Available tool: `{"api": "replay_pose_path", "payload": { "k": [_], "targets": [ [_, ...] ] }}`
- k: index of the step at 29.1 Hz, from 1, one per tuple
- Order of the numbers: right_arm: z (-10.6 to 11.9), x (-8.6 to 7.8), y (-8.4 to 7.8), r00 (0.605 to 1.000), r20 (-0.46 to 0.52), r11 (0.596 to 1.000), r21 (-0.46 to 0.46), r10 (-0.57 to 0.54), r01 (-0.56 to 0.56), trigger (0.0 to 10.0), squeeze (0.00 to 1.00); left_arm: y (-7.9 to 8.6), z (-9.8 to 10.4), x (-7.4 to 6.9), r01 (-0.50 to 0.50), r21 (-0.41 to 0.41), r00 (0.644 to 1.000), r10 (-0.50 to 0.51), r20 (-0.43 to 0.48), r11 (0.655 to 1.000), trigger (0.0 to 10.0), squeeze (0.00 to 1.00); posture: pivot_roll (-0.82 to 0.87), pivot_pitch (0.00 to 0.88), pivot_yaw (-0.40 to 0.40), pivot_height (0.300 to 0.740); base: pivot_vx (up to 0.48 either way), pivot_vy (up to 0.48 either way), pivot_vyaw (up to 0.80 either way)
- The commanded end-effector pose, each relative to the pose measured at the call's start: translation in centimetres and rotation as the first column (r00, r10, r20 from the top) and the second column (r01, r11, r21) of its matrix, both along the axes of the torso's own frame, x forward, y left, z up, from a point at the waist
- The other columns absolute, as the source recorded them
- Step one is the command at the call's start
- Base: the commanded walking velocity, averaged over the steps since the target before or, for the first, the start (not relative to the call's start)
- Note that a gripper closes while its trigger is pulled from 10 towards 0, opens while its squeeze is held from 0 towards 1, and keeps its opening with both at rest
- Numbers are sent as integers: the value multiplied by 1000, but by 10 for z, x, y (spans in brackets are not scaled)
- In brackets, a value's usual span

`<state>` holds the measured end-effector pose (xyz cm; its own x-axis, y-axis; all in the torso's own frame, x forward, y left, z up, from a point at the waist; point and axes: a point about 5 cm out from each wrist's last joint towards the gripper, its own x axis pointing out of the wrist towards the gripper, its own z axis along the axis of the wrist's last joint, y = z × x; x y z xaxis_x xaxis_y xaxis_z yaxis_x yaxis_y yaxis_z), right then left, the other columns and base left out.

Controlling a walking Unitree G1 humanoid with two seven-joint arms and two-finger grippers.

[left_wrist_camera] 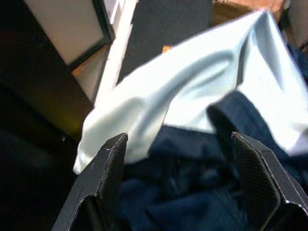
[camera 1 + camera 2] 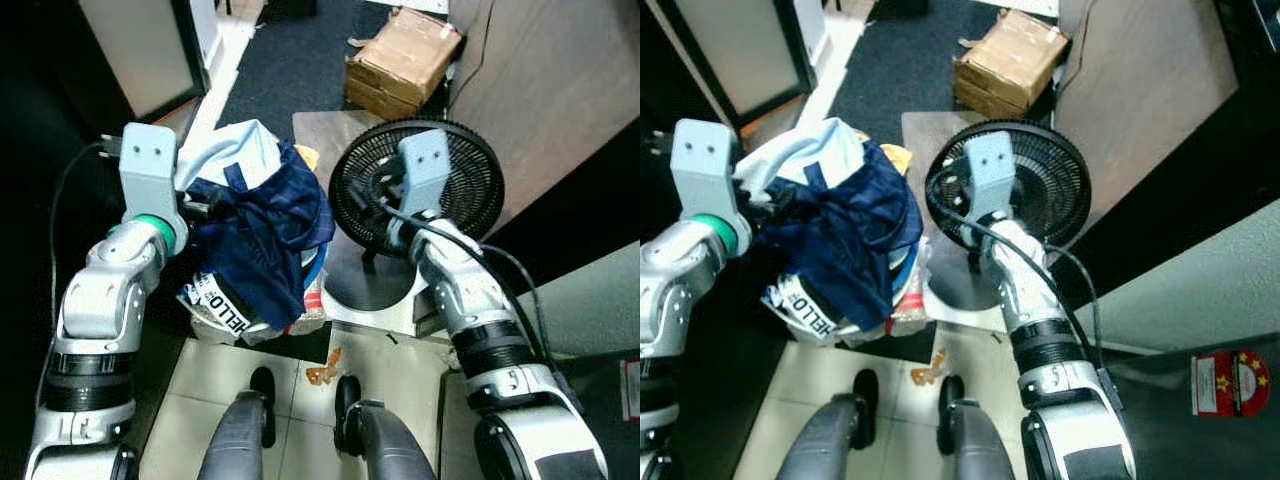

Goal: Clothes washing

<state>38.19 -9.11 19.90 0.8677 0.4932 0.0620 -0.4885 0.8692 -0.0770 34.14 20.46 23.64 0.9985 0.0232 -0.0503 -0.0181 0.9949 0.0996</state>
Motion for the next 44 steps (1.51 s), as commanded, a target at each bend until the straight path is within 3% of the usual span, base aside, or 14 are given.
{"api": "replay_pose_path", "payload": {
  "k": [1,5,8,10,13,21,27,33,35,39,44],
  "targets": [
    [-8,-1,3,999,-22,999,-7,32,-32,10000,0,9,-6,-1,-41,-4,999,41,-21,999,10000,0,51,328,-12,740,0,0,0],
    [-15,-1,2,998,-47,999,-10,39,-39,10000,0,17,-6,-4,-75,-4,997,74,-25,997,10000,0,61,329,-14,740,0,0,0],
    [-18,-8,10,991,-45,991,17,130,-129,10000,0,27,-11,-12,-101,18,994,101,-42,995,10000,0,78,329,-26,740,0,0,0],
    [-18,-8,10,991,-45,991,17,130,-129,10000,0,27,-11,-12,-101,18,994,101,-42,995,10000,0,78,329,-26,740,0,0,0],
    [-28,-18,28,977,-56,977,56,208,-205,10000,0,30,-15,-24,-111,28,993,112,-46,993,10000,0,100,328,-37,740,0,0,0],
    [-30,-14,43,973,-70,973,83,219,-214,10000,0,38,-13,-30,-145,33,988,146,-40,989,10000,0,133,326,-63,740,0,0,0],
    [-39,-17,33,967,-97,971,76,235,-228,10000,0,39,-13,-32,-161,32,986,162,-38,987,10000,0,131,327,-65,740,0,0,0],
    [-58,-18,12,982,-144,992,41,123,-118,10000,0,38,-14,-31,-160,30,986,161,-43,987,10000,0,114,334,-61,740,0,0,0],
    [-55,-9,5,988,-141,998,32,57,-53,10000,0,37,-15,-29,-159,26,986,160,-44,987,10000,0,113,335,-59,740,0,0,0],
    [-50,-4,3,991,-132,999,30,29,-25,10000,0,36,-15,-29,-158,25,986,159,-44,987,10000,0,116,338,-59,740,0,0,0],
    [-12,18,13,996,-92,998,60,-19,25,10000,0,36,-14,-32,-162,31,986,164,-43,986,10000,0,143,350,-70,740,0,0,0]
  ]
}}
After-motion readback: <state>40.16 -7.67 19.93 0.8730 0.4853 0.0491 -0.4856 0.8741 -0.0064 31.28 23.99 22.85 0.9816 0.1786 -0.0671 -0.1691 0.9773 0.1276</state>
